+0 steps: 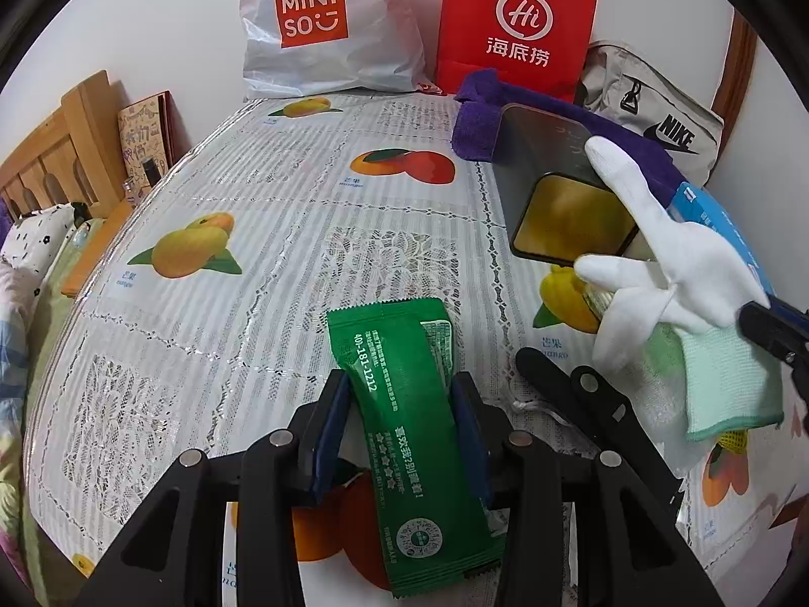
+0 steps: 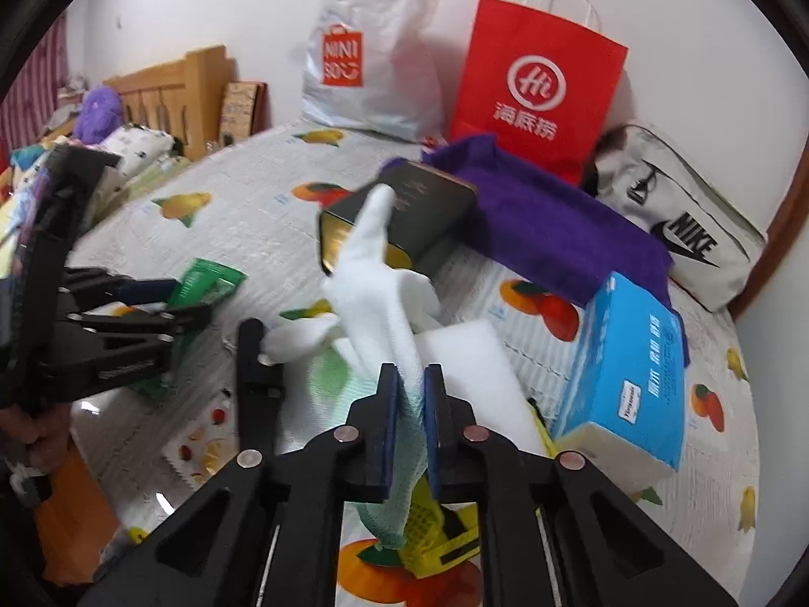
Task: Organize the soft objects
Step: 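Grasp the white glove with mint cuff with the right tool, then carry the green packet with the left tool while the right tool carries the glove to the purple towel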
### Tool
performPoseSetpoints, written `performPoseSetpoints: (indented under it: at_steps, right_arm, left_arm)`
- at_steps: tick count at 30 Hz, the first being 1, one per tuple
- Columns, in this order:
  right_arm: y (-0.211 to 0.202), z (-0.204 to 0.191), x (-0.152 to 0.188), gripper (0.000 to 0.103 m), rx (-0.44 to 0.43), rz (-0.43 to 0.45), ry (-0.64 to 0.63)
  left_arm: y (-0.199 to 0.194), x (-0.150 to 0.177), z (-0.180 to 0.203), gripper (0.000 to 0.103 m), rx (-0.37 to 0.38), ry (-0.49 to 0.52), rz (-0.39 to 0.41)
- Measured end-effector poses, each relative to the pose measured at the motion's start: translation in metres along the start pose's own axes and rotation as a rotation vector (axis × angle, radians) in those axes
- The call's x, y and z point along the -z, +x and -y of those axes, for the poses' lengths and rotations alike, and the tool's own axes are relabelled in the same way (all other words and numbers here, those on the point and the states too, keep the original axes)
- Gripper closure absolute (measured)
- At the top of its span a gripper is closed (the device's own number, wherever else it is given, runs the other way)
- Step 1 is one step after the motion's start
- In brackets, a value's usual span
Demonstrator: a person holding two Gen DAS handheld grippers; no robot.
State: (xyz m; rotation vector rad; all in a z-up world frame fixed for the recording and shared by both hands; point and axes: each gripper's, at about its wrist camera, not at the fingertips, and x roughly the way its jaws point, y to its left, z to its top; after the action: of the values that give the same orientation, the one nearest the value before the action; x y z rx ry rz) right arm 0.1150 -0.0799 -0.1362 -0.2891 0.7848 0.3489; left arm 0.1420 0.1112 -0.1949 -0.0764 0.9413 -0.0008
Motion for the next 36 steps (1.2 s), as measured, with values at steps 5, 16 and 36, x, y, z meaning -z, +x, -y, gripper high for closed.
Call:
performPoseSetpoints:
  at_steps: [5, 16, 36]
  right_arm:
    - [-0.018, 0.010, -0.006, 0.094, -0.068, 0.048, 0.065]
    - [-0.066, 0.028, -0.009, 0.095, -0.142, 0.163, 0.148]
    - [-0.090, 0.103, 0.079, 0.095, 0.093, 0.020, 0.249]
  left_arm:
    - [-0.001, 0.000, -0.004, 0.064, 0.017, -0.025, -0.006]
    - [-0.007, 0.002, -0.007, 0.065, -0.006, -0.043, -0.025]
    - [-0.008, 0.013, 0.013, 0.064, -0.034, -0.013, -0.026]
